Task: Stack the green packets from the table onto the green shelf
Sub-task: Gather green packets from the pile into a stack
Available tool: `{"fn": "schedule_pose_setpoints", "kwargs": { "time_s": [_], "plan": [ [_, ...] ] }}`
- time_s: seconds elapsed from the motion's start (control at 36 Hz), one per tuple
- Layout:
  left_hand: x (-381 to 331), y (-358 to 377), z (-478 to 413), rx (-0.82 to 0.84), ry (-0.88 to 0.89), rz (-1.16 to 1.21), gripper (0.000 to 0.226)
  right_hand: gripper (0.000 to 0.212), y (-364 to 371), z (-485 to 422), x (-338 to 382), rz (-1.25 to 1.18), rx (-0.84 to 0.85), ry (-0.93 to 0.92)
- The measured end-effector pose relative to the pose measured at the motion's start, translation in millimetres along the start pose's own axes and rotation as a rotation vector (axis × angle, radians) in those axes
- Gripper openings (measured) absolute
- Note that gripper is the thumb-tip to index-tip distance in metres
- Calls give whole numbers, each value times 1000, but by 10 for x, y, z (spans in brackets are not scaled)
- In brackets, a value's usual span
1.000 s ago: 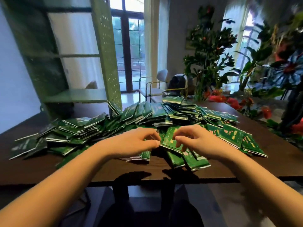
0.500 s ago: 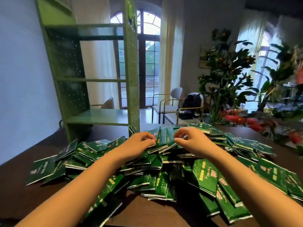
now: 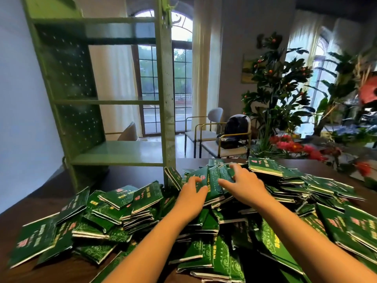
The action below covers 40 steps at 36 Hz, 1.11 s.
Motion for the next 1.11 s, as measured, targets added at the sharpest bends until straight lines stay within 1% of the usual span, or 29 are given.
{"fn": "schedule_pose_setpoints", "kwargs": {
  "time_s": [0.11, 0.25, 0.33, 0.44, 0.53, 0.58, 0.69, 0.78, 0.83, 0.89, 0.97, 1.03, 1.06, 1.11],
  "plan": [
    [63, 59, -16, -13, 15, -13, 37, 82, 29, -33, 72, 54, 3, -26],
    [112, 9, 27, -22, 20, -9, 33, 86, 60, -14, 131, -3, 43, -86],
    [149, -34, 61, -55, -10, 15, 31, 80, 75, 4, 109, -78, 52, -99],
    [152, -63, 68, -112, -44, 60, 36, 72, 21, 50, 56, -231, 42, -101],
    [98, -44, 52, -134, -85, 114, 39, 60, -85, 93, 10, -282, 4, -110],
    [44, -23, 35, -146, -105, 103, 42, 50, -143, 108, -31, -296, -28, -125],
    [92, 41, -53, -177, -213, 35, 58, 38, -180, 135, -66, -263, -61, -161],
    [142, 98, -100, -178, -272, 35, 71, 34, -178, 164, -76, -218, -74, -182],
    [143, 108, -97, -173, -284, 31, 85, 35, -155, 191, -84, -165, -78, -168],
    [147, 101, -94, -170, -292, 33, 102, 41, -131, 206, -94, -79, -69, -147],
    [151, 65, -91, -176, -297, 87, 111, 58, -108, 224, -89, 77, -39, -134],
    [125, 30, -75, -177, -299, 96, 106, 62, -95, 228, -70, 139, -36, -130],
    [117, 18, -74, -186, -296, 104, 97, 62, -82, 229, -60, 154, -33, -126],
    [97, -7, -59, -221, -271, 161, 68, 62, -54, 223, -48, 178, -18, -120]
  ]
}}
Point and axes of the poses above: each hand's wrist, its own z-axis away from the middle knuckle, its own y-axis out of the palm, x = y × z, the point moved 4 cm from there along -z, towards the middle knuckle, and after that the axes turned 1 degree about -x, right-handed, at the moved point
